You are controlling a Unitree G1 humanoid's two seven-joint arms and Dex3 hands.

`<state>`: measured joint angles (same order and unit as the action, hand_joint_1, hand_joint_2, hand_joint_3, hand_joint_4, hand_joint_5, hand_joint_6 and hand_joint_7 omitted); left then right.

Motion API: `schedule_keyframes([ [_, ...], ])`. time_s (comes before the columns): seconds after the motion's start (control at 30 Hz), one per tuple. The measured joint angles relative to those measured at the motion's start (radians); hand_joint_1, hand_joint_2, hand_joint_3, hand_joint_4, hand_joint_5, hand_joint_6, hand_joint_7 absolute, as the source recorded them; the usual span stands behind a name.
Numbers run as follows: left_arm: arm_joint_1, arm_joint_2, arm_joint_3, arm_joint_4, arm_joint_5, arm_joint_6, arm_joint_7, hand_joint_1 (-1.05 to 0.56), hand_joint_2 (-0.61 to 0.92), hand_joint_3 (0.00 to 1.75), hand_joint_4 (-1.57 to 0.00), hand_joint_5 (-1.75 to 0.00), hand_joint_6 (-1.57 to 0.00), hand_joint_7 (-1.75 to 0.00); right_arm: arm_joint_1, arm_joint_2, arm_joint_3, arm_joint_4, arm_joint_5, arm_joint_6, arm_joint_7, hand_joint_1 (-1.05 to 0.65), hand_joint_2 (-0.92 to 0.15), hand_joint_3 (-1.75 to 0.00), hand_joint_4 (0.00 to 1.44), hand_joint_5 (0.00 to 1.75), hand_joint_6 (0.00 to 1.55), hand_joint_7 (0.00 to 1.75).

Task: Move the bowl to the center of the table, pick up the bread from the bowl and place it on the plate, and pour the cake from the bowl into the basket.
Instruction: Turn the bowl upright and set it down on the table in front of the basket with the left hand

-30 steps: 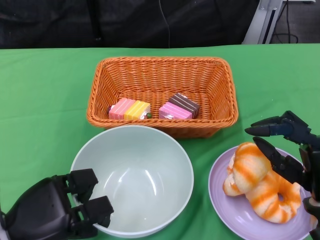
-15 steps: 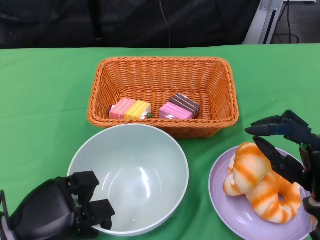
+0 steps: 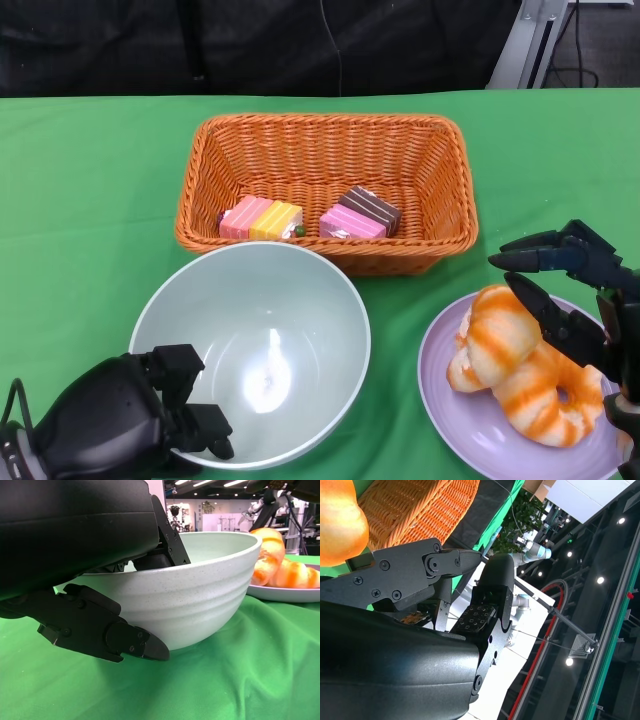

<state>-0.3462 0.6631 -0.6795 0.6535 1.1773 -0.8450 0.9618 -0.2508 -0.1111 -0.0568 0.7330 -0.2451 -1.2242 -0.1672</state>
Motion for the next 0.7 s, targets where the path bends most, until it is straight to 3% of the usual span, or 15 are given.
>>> schedule_keyframes([
  [0.07, 0.000, -0.001, 0.000, 0.001, -0.002, 0.000, 0.000, -0.31, 0.92, 0.04, -0.70, -1.34, -0.98, -0.28, 0.000, 0.000, 0.000, 0.000, 0.000, 0.000, 0.000, -0.31, -0.92, -0.24, 0.78, 1.04, 0.82, 0.68],
  [0.13, -0.002, -0.001, -0.001, 0.005, -0.019, -0.024, -0.026, -0.42, 0.92, 0.17, -0.69, -0.71, -0.82, -0.09, 0.000, 0.000, 0.000, 0.000, -0.002, 0.000, -0.001, -0.30, -0.92, -0.24, 0.78, 1.04, 0.82, 0.68],
  [0.23, -0.007, 0.002, 0.002, 0.013, -0.062, -0.079, -0.067, -0.54, 0.92, 0.26, -0.71, -0.31, -0.73, -0.01, 0.000, 0.001, -0.001, 0.000, -0.005, 0.004, -0.004, -0.30, -0.92, -0.24, 0.78, 1.04, 0.82, 0.68],
  [0.4, -0.007, 0.003, 0.008, 0.016, -0.081, -0.106, -0.085, -0.56, 0.92, 0.27, -0.72, -0.24, -0.72, 0.00, 0.000, 0.003, -0.001, 0.000, -0.007, 0.006, -0.012, -0.30, -0.92, -0.23, 0.78, 1.03, 0.82, 0.68],
  [0.47, -0.005, 0.003, 0.014, 0.014, -0.090, -0.121, -0.086, -0.73, 0.92, 0.33, -0.53, -0.12, -0.53, 0.00, 0.000, 0.003, -0.001, 0.000, -0.007, 0.005, -0.012, -0.29, -0.92, -0.23, 0.78, 1.03, 0.82, 0.68],
  [0.6, 0.000, 0.003, 0.037, 0.001, -0.118, -0.143, -0.086, -0.77, 0.92, 0.35, -0.49, -0.08, -0.48, 0.00, 0.000, 0.003, 0.000, 0.001, -0.006, 0.005, -0.012, -0.29, -0.92, -0.23, 0.78, 1.03, 0.82, 0.68],
  [0.7, 0.001, 0.004, 0.052, 0.001, -0.147, -0.205, -0.086, -0.87, 0.92, 0.54, -0.41, -0.02, -0.36, 0.00, 0.000, 0.003, 0.000, 0.004, -0.007, 0.005, -0.012, -0.29, -0.92, -0.23, 0.78, 1.04, 0.82, 0.68],
])
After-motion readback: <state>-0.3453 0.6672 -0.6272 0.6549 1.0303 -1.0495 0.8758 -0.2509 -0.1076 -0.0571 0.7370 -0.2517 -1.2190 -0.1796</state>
